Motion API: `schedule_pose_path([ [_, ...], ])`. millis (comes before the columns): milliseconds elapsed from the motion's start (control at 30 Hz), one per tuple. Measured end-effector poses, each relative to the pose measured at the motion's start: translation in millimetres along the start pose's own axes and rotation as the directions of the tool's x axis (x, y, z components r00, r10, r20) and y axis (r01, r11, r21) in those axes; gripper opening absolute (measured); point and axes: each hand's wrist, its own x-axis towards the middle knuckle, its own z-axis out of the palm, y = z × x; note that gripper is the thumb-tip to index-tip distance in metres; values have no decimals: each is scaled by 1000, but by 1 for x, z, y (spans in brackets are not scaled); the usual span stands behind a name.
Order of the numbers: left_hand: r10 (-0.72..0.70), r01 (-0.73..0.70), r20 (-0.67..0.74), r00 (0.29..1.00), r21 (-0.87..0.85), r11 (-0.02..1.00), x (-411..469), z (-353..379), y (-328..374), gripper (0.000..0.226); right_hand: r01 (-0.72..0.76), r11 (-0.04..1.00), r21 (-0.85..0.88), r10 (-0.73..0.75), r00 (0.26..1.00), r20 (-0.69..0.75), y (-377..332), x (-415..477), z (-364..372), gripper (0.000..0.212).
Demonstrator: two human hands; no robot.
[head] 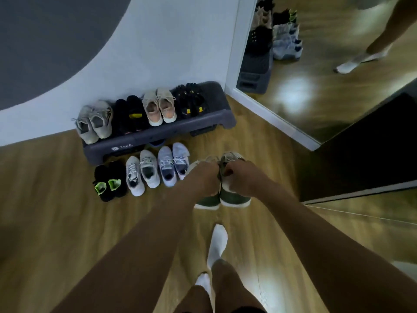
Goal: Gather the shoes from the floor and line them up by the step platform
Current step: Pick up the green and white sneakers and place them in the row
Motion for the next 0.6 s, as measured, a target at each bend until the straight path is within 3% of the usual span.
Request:
schedule_pose_path([
  [133,-20,22,45,999,-42,999,77,22,-34,26,22,1000,2,-22,999,42,28,80,17,19],
  [300,-79,73,61,995,94,993,167,66,-83,25,-17,999,-39,23,986,165,54,178,59,17],
  [367,-92,85,45,995,142,986,202,87,-104,22,-27,999,-41,33,986,164,63,217,82,10],
  [600,-143,123,90,986,194,973,315,165,-181,21,6,997,-76,5,988,152,108,329,166,16],
])
